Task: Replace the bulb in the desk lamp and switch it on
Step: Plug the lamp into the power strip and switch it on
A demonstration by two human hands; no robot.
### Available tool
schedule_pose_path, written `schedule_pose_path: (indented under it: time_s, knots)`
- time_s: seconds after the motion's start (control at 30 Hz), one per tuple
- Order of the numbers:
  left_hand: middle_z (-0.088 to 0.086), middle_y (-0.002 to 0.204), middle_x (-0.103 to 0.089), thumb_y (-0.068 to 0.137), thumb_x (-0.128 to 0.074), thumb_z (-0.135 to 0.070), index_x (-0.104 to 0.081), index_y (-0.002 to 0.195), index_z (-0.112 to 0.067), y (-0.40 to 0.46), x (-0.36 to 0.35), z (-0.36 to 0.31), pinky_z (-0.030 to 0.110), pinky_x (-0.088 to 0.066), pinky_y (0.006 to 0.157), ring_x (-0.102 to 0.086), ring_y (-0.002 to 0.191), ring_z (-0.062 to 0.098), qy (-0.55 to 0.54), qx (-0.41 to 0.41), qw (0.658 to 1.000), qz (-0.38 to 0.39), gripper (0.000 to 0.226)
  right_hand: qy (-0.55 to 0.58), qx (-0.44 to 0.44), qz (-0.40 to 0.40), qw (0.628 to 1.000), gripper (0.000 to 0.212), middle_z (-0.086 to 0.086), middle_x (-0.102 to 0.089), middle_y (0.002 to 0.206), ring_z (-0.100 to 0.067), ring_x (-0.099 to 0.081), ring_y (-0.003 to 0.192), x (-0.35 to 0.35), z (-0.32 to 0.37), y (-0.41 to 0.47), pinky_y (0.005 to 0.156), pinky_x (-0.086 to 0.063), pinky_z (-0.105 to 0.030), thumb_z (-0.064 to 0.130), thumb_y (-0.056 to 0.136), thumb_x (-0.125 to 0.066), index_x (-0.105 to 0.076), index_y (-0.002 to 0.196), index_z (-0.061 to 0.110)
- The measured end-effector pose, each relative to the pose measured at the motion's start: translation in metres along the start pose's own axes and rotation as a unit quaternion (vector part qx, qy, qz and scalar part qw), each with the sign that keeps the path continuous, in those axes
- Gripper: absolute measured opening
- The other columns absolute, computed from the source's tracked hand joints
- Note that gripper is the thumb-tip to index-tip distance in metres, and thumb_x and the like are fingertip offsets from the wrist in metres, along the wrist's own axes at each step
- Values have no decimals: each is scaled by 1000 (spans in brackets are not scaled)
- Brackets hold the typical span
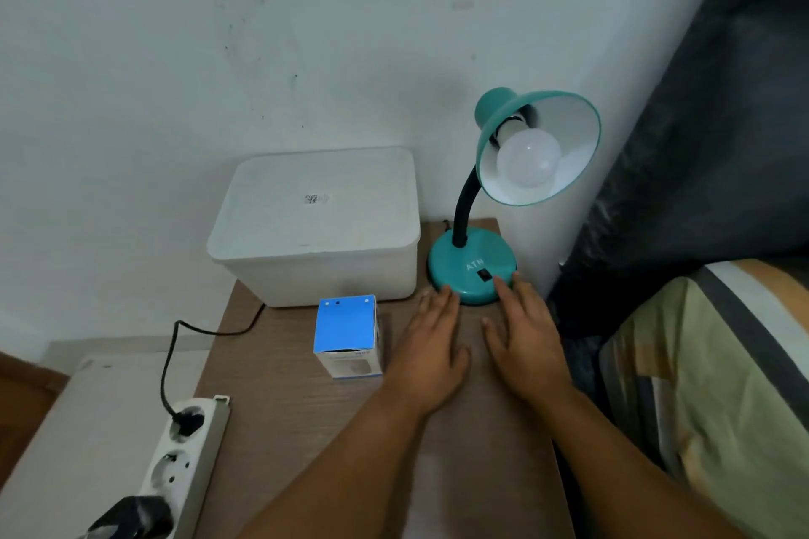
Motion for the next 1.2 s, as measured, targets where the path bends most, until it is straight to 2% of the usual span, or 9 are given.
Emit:
schedule_pose_path:
  time_s: [0.17,0.3,0.47,0.6,0.73,0.97,1.2]
  knots:
    - [4,170,-9,96,-52,-40,-14,161,-12,18,-7,9,39,-15,127,0,157,24,49,-27,998,-26,80,-15,40,-1,999,64,-10,-19,163,-30,-23,147,-12,-3,19,115,-19,-38,37,97,-54,-28,154,25]
    - [1,171,-5,93,-46,-52,-9,162,-17,21,-13,15,33,-11,125,0,157,20,79,-24,996,-30,85,5,49,-8,999,63,-9,-17,164,-30,-21,148,-17,-6,23,116,-17,-37,35,96,-55,-30,153,25]
    - [-1,171,1,86,-36,-61,-6,162,-18,25,-18,17,38,-14,127,3,157,19,71,-17,997,-23,93,57,43,-12,997,65,-4,-12,165,-24,-10,151,-18,-7,23,120,-20,-38,26,95,-60,-31,153,27]
    - [-2,171,4,87,-36,-62,-6,162,-18,25,-17,18,39,-16,127,5,157,19,71,-11,997,-26,92,77,45,-10,996,65,1,-9,165,-20,-8,152,-19,-8,22,118,-26,-42,28,94,-60,-30,152,32]
    - [-1,171,7,89,-37,-62,-3,163,-16,24,-18,16,37,-14,127,7,157,19,89,-15,996,-25,93,70,42,-16,997,65,2,-9,165,-17,-9,151,-16,-5,20,114,-28,-35,25,94,-62,-33,151,31]
    - [-2,170,12,92,-41,-60,2,162,-17,24,-16,16,34,-8,127,9,157,16,96,-13,995,-24,93,47,38,-8,998,65,4,-5,165,-15,-6,151,-18,-4,21,111,-31,-36,29,95,-58,-28,153,33]
    - [0,171,4,90,-43,-59,-6,162,-14,21,-12,12,36,-12,127,2,157,18,81,-15,996,-30,93,41,42,-25,998,63,2,-11,165,-17,-11,151,-16,-3,19,111,-24,-31,27,94,-60,-33,151,30]
Point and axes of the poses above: each hand's wrist, its own y-axis towards the middle knuckle, its own x-axis out of the back of the hand, z = x × y, the point moved 6 cm from there along y, towards the middle knuckle
